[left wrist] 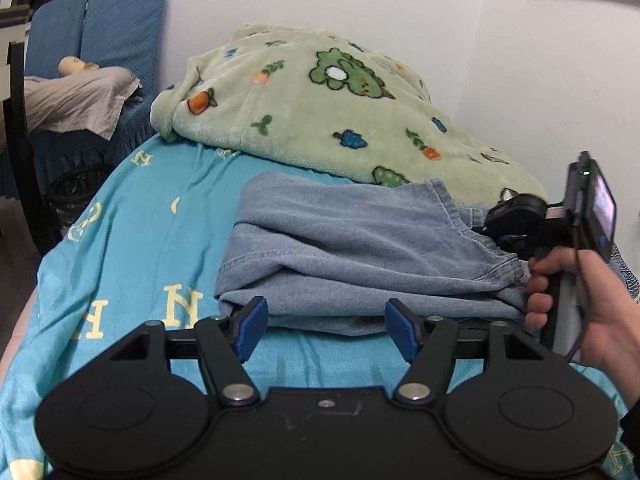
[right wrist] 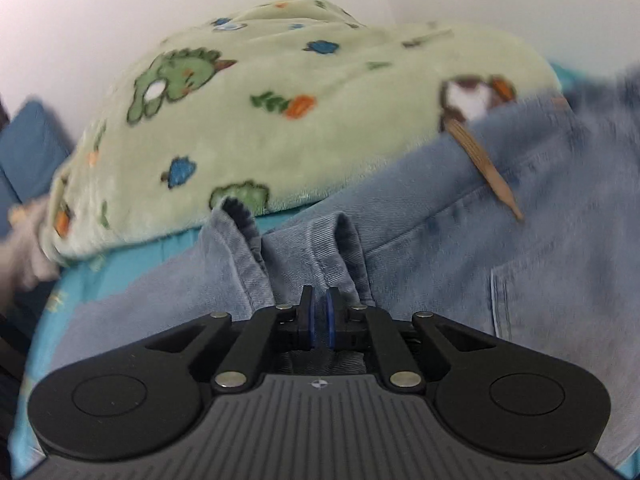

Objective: Fold clothes

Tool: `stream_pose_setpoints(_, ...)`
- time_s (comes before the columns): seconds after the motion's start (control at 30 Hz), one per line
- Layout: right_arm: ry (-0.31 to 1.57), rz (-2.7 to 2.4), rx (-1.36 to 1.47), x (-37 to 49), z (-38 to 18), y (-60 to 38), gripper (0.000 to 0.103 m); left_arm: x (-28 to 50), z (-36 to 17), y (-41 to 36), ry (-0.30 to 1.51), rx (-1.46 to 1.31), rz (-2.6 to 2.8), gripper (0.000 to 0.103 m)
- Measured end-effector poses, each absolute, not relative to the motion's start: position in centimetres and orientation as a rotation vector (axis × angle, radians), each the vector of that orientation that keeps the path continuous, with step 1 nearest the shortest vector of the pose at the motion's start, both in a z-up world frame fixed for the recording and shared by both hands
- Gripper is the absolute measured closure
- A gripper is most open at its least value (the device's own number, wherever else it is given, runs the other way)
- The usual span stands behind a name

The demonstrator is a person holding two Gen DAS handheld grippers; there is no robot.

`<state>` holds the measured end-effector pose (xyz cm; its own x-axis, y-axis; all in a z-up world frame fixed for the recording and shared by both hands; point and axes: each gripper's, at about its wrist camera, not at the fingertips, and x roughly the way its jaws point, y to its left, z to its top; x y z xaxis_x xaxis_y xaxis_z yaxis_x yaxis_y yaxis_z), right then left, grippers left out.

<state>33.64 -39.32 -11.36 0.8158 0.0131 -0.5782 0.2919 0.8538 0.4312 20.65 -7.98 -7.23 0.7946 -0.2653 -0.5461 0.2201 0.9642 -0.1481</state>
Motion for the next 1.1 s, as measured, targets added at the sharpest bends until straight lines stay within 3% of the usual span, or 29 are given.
stream_pose_setpoints(0.03,0.591,-0.151,0.559,33.1,-10.7,-39.6,0.089,20.6,-7.1,-8.0,0.592,-0.077,-0.265,0.041)
stream_pose_setpoints(0.2,0.500,-0.164,0.664,28.5,-6.7,-41.5,0.085,20.1,-6.3,-8.0,0.574,-0.082,-0.278,0.041)
stream_pose_setpoints(0.33,0.486,-0.255,0.681,23.7,-5.4,-44.5,0.070,19.4,-5.5,-7.7,0.565,-0.099,-0.292,0.041)
stream_pose_setpoints(0.67,0.428,-0.567,1.002,14.8,-11.1,-55.6,0.031,18.1,-5.0,-8.2,0.545,-0.096,-0.321,0.041)
stream_pose_setpoints(0.93,0.389,-0.590,1.092,17.4,-15.1,-59.2,0.025,19.4,-6.9,-8.2,0.597,-0.101,-0.290,0.041)
stream_pose_setpoints(1.1,0.304,-0.636,1.037,18.7,-15.5,-59.4,0.027,19.6,-7.5,-7.5,0.629,-0.107,-0.267,0.041)
